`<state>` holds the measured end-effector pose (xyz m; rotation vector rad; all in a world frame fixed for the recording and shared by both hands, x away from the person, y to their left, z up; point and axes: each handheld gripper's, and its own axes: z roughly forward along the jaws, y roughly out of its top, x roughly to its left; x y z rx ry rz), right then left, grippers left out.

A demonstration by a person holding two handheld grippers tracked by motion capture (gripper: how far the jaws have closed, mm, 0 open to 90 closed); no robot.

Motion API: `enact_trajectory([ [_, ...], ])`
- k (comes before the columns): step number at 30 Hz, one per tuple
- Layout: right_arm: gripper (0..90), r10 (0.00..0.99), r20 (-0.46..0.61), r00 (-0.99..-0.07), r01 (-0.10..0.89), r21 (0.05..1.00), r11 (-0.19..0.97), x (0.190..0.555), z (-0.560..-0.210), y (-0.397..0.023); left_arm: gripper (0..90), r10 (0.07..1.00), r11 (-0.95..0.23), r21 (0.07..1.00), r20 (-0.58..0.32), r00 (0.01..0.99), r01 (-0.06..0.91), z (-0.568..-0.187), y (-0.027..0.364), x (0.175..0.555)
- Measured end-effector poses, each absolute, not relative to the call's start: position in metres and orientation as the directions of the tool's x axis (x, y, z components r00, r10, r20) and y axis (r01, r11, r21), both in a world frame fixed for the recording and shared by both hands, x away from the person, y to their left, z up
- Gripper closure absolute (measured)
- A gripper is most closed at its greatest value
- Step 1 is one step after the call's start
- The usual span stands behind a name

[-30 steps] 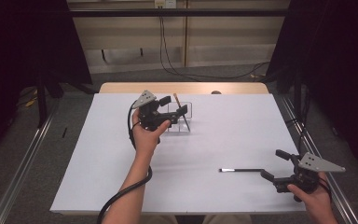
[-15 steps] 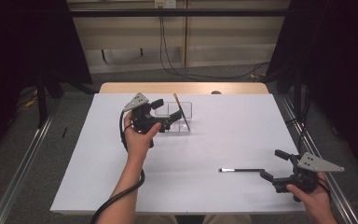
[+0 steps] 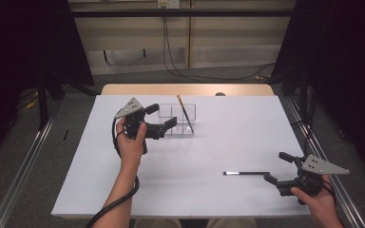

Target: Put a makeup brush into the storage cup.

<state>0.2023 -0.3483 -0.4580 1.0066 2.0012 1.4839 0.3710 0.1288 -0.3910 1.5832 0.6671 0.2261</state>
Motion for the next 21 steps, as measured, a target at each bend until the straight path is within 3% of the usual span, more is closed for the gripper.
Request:
enact_trajectory([
  [21,1.7,0.769,0.066,-0.636,0.287,0.945,0.155,0.204,-0.458,-0.346,0.0,0.526,-0.021,0.97,-0.196,0.828,0.243,-0.395,0.155,0.357],
])
